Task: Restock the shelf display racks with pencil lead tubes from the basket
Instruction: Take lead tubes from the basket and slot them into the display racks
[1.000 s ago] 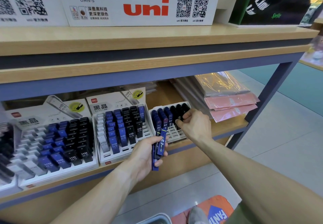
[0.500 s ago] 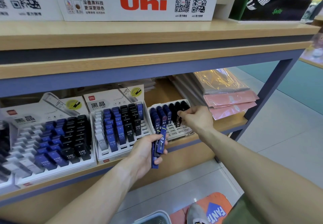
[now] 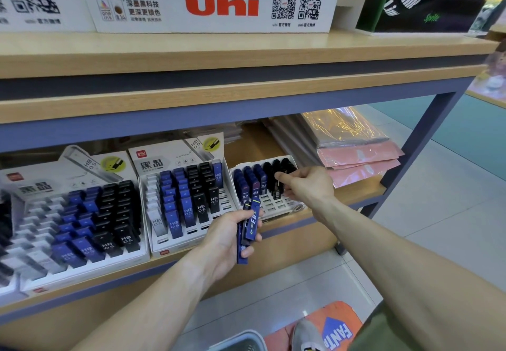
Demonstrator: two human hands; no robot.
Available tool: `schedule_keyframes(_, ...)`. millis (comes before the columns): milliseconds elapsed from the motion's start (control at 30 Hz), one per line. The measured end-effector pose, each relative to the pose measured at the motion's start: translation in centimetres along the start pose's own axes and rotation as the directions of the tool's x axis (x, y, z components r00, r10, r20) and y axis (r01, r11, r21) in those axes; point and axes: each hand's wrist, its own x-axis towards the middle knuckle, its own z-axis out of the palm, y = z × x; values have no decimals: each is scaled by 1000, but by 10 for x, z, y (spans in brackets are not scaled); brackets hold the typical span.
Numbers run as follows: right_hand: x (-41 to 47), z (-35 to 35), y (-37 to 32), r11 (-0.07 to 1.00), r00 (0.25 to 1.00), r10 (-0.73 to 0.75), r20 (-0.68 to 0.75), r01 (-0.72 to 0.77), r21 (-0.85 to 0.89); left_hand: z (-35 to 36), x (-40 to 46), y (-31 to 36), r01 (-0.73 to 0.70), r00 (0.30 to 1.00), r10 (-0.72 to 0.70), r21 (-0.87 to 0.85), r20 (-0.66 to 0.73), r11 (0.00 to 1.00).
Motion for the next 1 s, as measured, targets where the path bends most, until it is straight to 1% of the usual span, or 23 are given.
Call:
schedule_keyframes(133,-2,0,-1,988,998,-61,-9,59,-145,-1,0,0,1,1000,-1,3,-2,1000)
schedule_keyframes(267,-1,-1,-3,974,995,-100,-19,94,-206,-1,-1,0,2,1000,-2,-2,0,1000)
schedule_keyframes(467,-2,0,-7,915,974,-224,-22,203,-348,-1,0,0,6,1000,-6,-3,0,1000)
schedule_keyframes(600,-2,-1,-11,883,967,-255,-24,223,-412,-1,0,0,8,1000,-8,0,-7,1000)
schedule_keyframes(733,-8,2,-12,831,963,-271,2,235,-504,0,-3,1,3,1000,-3,-1,-4,1000)
schedule_keyframes(800,-8,2,-14,831,960,-279,0,242,-501,0,-4,3,-1,1000,1,-1,-9,1000)
schedule_keyframes(933,-2,-7,-22,865,958,-282,-49,232,-445,1,-6,3,-12,1000,12,-2,-16,1000)
schedule_keyframes(1000,1,-14,-24,897,965,-258,-49,221,-383,1,-5,3,-15,1000,15,-9,-21,1000)
